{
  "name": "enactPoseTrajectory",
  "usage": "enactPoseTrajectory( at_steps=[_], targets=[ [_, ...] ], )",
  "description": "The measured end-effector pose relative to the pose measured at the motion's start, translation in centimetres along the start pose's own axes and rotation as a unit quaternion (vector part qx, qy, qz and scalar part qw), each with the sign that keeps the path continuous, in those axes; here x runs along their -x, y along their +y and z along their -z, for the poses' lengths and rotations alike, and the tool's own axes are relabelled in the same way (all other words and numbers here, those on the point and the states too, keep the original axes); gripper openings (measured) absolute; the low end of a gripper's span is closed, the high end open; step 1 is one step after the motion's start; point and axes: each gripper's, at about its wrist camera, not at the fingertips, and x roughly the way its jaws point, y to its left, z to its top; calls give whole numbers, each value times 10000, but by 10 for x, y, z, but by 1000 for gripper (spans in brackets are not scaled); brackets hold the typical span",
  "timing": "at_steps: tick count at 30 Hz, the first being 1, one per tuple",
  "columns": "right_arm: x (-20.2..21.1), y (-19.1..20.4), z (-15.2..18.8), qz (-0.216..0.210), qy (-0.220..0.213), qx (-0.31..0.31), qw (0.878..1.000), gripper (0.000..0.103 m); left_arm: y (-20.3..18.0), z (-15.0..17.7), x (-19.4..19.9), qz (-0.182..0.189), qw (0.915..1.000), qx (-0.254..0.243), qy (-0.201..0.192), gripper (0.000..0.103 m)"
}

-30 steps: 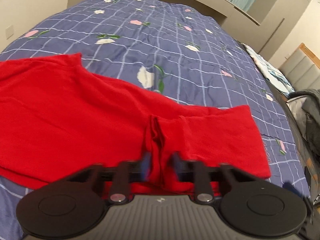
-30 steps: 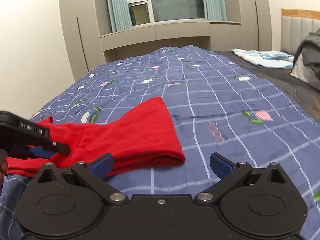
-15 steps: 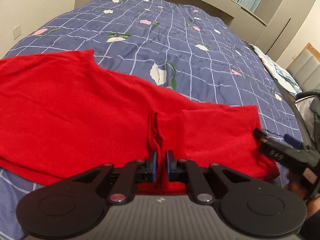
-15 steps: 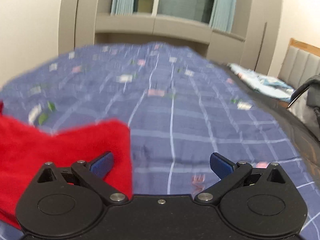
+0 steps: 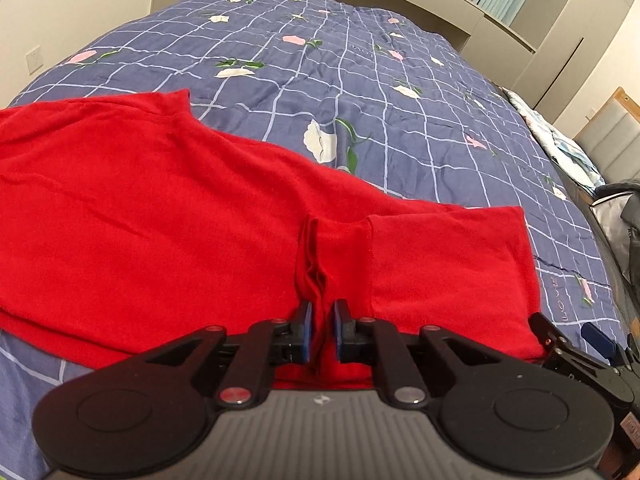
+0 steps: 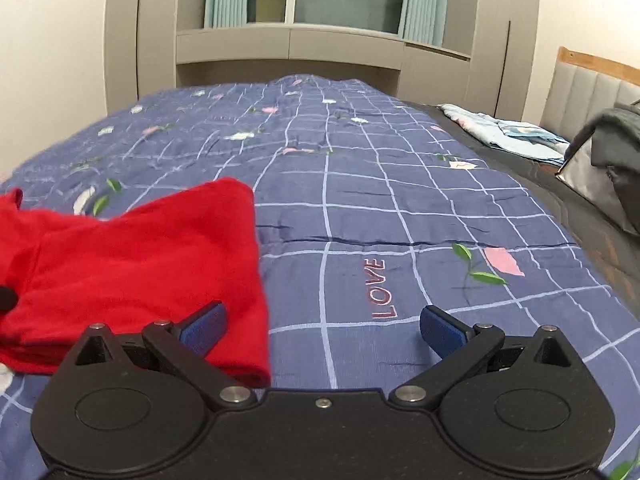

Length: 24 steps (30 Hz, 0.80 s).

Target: Fold small clothes

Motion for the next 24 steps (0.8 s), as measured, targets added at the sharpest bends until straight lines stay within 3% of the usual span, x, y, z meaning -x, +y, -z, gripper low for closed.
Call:
enactPoseTrajectory(
  at_steps=[7,11,14,19,24],
  targets=[
    [-19,11,-39,-47,-447,207,9988,102,0,0,1,1,10000,-5,23,11],
    [-54,26,-58,-79,-331,516,9981,102,1,-1,0,7,10000,9,47,12],
    [-76,34,-54,-195,-44,677,9975,102,0,0,-1,-6,10000,-15,52,12],
    [-72,31,-44,-260,-183,531,9981,102,0,0,-4,-14,10000,-13,63,12],
    [-49,23,-29,-48,-276,89,9996,102,0,2,-4,-1,10000,-9,17,13]
  ],
)
